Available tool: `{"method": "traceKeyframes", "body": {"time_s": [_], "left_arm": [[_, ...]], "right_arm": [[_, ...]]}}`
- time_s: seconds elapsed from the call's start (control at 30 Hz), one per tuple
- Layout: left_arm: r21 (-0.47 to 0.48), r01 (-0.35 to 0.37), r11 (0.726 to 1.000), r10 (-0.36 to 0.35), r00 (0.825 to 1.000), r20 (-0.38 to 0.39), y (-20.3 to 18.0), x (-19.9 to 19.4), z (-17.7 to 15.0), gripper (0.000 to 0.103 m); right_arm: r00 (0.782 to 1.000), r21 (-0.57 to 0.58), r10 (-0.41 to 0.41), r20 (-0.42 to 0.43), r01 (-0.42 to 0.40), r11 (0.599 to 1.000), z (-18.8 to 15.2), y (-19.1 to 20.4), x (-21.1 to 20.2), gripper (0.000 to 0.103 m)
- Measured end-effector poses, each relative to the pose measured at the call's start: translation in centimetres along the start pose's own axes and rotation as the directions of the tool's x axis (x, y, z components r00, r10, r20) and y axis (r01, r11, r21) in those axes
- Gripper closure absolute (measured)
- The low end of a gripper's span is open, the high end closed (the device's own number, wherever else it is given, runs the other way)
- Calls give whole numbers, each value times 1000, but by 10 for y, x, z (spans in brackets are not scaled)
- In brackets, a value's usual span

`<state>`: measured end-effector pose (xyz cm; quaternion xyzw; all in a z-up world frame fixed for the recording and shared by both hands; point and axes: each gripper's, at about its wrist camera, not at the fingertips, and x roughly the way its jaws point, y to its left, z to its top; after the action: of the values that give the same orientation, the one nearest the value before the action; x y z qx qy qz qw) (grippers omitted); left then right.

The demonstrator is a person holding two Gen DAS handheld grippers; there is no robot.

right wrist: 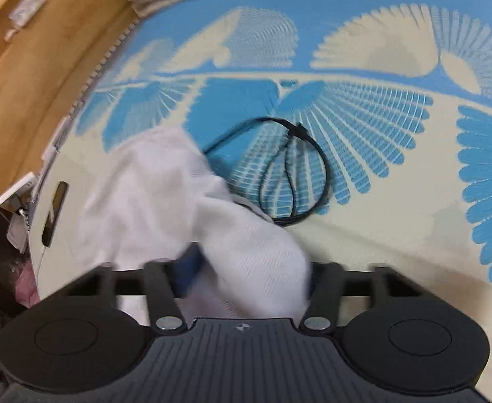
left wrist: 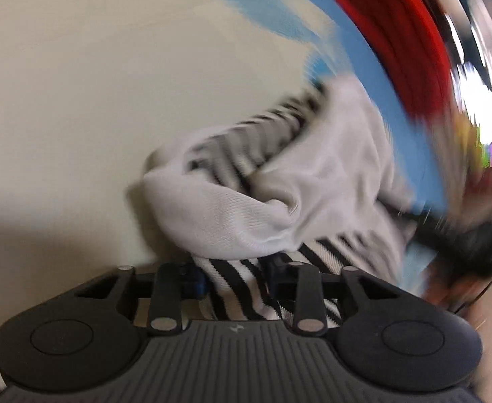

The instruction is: Fold small clothes

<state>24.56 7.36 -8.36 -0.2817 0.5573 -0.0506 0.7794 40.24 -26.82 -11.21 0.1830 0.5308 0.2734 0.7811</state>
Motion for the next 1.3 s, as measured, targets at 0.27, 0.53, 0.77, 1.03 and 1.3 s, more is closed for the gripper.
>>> {"method": "traceKeyframes", "body": {"time_s": [0.27,0.53,0.77,1.03,1.3], "left_arm": [[488,-45,872,16,998,63,-138,75,146,72],[534,21,845,-60,997,56,-209,134,174,70],[384,56,922,-122,981,151,-159,136,200,59],[425,-161,891,6,939,343,-166,80,196,8],[512,-336,790,56,873,485,-154,-40,26,0]], "right_arm": [[938,128,-111,330,72,989,-58,-34,-67,82],[869,273,-104,484,-36,961,-97,-77,-91,83],[859,231,-120,497,2,973,-84,-80,-80,84],[882,295,-216,419,93,951,-92,-62,-103,36],[745,163,-400,533,374,913,-151,75,-159,4]]}}
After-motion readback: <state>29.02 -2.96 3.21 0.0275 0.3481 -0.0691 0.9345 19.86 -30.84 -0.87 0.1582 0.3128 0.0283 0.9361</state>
